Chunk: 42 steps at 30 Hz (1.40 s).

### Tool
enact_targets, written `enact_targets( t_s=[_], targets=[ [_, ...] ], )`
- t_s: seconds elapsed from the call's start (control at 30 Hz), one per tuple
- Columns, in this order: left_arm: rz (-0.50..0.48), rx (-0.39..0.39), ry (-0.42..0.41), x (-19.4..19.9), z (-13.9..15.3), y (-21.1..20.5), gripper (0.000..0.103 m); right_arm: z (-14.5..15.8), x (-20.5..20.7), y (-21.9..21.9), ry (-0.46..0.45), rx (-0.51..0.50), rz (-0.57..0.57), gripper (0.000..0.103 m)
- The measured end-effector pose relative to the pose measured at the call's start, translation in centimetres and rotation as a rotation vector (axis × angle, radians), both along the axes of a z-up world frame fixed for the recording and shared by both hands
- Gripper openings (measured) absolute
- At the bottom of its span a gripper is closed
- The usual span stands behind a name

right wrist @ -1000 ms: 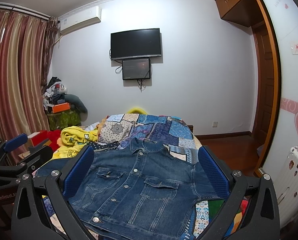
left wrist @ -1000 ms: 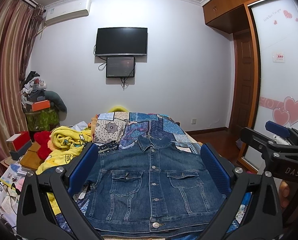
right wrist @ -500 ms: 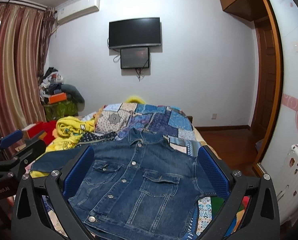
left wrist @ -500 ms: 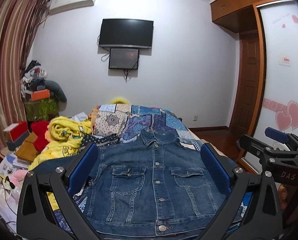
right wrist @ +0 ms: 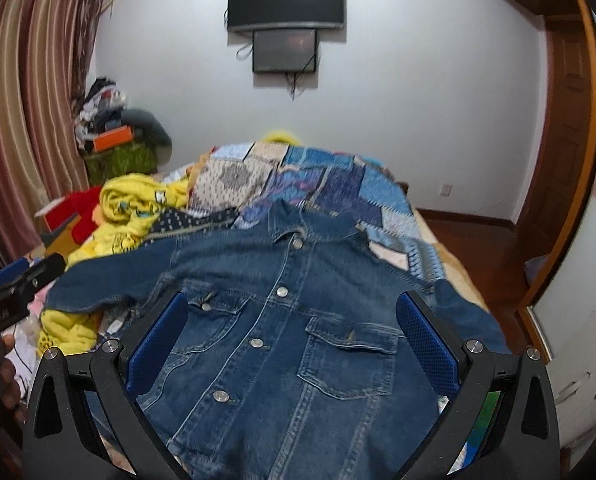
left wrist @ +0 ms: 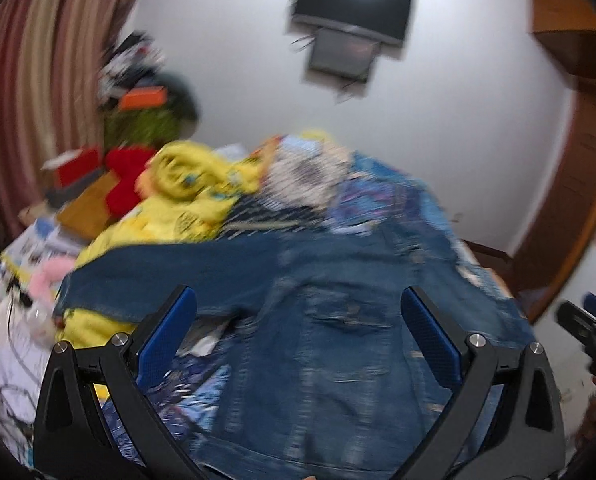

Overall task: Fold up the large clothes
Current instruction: 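Grasp the denim jacket's side edge with the left tool and lift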

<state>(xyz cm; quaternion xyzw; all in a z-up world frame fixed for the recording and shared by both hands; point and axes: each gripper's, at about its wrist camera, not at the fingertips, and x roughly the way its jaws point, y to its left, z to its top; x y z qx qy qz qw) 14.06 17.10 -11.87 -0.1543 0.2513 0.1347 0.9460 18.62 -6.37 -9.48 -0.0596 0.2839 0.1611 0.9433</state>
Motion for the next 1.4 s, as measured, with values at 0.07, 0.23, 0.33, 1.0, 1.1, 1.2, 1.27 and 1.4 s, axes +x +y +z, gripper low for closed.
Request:
enact_targets(
  t_s=[0.07, 0.23, 0.33, 1.0, 1.1, 1.2, 1.27, 1.4],
  targets=[
    [0.051, -0.04, 0.047, 0.9, -1.9, 2.9, 0.103, -0.8, 1.0, 0.5, 0.033, -0.009, 0.011, 0.103],
    [0.138, -0.169, 0.123, 2.1, -6.5, 9.8, 0.103, -3.2, 3.1, 1.4, 0.113, -0.04, 0.011, 0.103],
    [0.156, -0.271, 0.177, 2.7, -9.7, 13.2, 0.103, -4.3, 4.2, 1.7, 0.149, -0.061, 0.002, 0.103],
    [0.328, -0.604, 0.271, 5.0, -20.4, 24.8, 0.049, -5.7, 7.5, 1.4, 0.197, -0.066, -0.048, 0.103],
    [0.371, -0.575, 0.249, 4.8, -19.7, 25.5, 0.037, -5.3, 7.3, 1.1, 0.188, -0.055, -0.046, 0.103],
    [0.39, -0.529, 0.26, 5.2, -18.8, 25.7, 0.027, -4.9, 7.1, 0.8, 0.181, -0.041, -0.046, 0.103],
    [0.397, -0.446, 0.263, 5.6, -17.2, 25.4, 0.024, -4.7, 7.0, 0.5, 0.178, -0.03, -0.048, 0.103],
    [0.369, -0.347, 0.211, 7.1, -13.2, 24.3, 0.019, -4.4, 6.7, -0.4, 0.173, -0.005, -0.057, 0.103]
  ],
)
